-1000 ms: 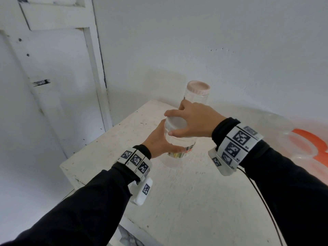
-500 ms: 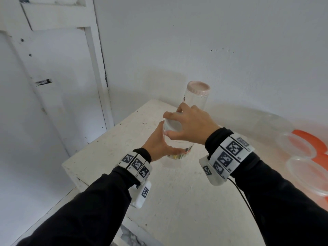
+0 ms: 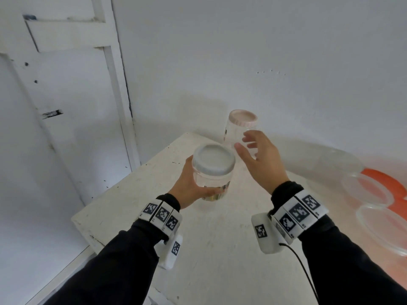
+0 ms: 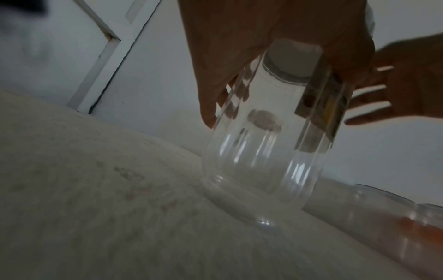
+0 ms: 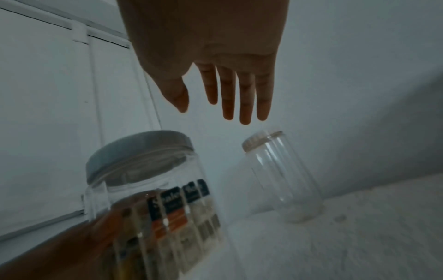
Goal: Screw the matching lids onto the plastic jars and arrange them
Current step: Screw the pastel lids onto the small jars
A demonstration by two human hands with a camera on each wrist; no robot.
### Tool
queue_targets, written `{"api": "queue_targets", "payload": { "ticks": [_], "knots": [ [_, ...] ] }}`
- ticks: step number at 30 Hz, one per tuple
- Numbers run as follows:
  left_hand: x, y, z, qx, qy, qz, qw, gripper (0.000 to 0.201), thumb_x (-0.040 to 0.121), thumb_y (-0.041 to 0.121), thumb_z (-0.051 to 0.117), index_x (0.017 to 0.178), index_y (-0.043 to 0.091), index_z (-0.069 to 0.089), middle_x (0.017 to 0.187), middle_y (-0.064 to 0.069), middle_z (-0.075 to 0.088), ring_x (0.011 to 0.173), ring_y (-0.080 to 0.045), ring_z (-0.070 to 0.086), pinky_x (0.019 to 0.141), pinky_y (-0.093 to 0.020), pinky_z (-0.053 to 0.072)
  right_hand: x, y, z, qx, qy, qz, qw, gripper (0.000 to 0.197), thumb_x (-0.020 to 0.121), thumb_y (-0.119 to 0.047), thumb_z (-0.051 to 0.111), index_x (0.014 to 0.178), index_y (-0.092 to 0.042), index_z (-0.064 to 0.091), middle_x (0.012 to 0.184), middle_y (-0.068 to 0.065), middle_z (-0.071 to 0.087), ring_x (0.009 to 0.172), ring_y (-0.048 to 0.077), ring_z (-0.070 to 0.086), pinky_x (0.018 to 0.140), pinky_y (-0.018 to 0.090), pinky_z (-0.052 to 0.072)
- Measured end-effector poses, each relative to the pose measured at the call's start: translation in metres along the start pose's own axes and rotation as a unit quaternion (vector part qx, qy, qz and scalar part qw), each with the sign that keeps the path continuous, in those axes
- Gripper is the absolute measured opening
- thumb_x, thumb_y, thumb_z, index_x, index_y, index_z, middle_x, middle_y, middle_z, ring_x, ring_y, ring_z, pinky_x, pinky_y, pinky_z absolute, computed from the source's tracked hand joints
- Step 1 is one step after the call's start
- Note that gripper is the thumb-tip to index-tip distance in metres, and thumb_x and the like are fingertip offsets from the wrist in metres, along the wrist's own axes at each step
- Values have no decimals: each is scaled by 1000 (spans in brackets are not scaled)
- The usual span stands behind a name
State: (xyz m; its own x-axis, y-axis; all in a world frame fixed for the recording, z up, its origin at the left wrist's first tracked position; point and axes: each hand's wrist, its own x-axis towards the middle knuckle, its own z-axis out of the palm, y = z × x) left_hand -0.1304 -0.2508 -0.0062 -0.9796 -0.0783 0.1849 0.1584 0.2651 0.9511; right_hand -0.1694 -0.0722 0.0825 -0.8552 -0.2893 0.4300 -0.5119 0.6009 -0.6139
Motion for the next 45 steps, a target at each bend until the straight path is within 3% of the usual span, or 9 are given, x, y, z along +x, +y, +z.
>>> {"api": "queue_targets", "payload": {
  "ticks": [3,7,12,19,26,31,37,41,45],
  "knots": [
    [18,1,-13,-10,2,8,1000,87,60,13,85,121,30,24,126,6,38,115,-6,40,95,-22,36,7,20,5,-7,22,59,998,40,88,-27,60,123,-11,48,119,3,57,96,14,54,79,27,43],
    [55,4,-34,-22,-10,51,998,69,63,-1,80,99,38,36,103,19,45,89,24,48,72,-1,40,21,42,15,8,13,118,993,45,86,-25,64,125,-9,45,120,4,54,97,16,54,79,24,42],
    [109,-20,-65,-32,-24,6,999,101,37,51,75,121,27,23,110,23,35,101,9,41,76,-6,37,55,57,39,31,42,198,979,70,80,-27,72,134,-6,34,134,9,41,106,16,47,87,27,40],
    [180,-41,-91,-61,-61,33,996,96,39,45,77,120,28,27,116,15,38,102,12,44,75,-5,44,104,90,80,100,78,314,941,103,68,-32,81,144,-8,16,146,11,27,130,27,36,106,46,36],
    [233,-58,-102,-79,-106,47,990,85,43,44,77,112,41,28,126,5,35,108,10,42,77,-7,43,122,101,112,91,119,323,935,84,69,-26,81,134,-7,31,134,10,42,118,25,46,97,41,43],
    [256,-65,-103,-97,-126,49,986,86,43,42,76,114,34,29,116,15,38,104,10,45,74,-6,44,131,90,128,80,104,304,944,80,70,-25,80,133,-8,33,132,6,44,107,15,46,85,28,41],
    [267,-73,-103,-98,-138,38,985,103,43,41,80,127,23,22,119,15,36,107,7,41,74,-6,44,137,82,138,80,96,299,946,79,71,-28,80,132,-11,34,132,3,44,109,14,47,87,28,41],
    [269,-71,-100,-107,-143,54,982,87,53,23,78,122,25,24,115,17,35,96,25,42,71,1,40,139,79,141,73,92,299,947,78,70,-29,80,131,-12,35,131,2,45,109,14,47,89,29,42],
    [271,-74,-99,-101,-138,44,984,93,55,25,76,132,19,22,117,18,34,103,15,38,70,2,39,140,76,144,67,89,296,949,78,72,-29,78,133,-12,34,132,1,44,109,13,46,89,28,42]
  ]
}}
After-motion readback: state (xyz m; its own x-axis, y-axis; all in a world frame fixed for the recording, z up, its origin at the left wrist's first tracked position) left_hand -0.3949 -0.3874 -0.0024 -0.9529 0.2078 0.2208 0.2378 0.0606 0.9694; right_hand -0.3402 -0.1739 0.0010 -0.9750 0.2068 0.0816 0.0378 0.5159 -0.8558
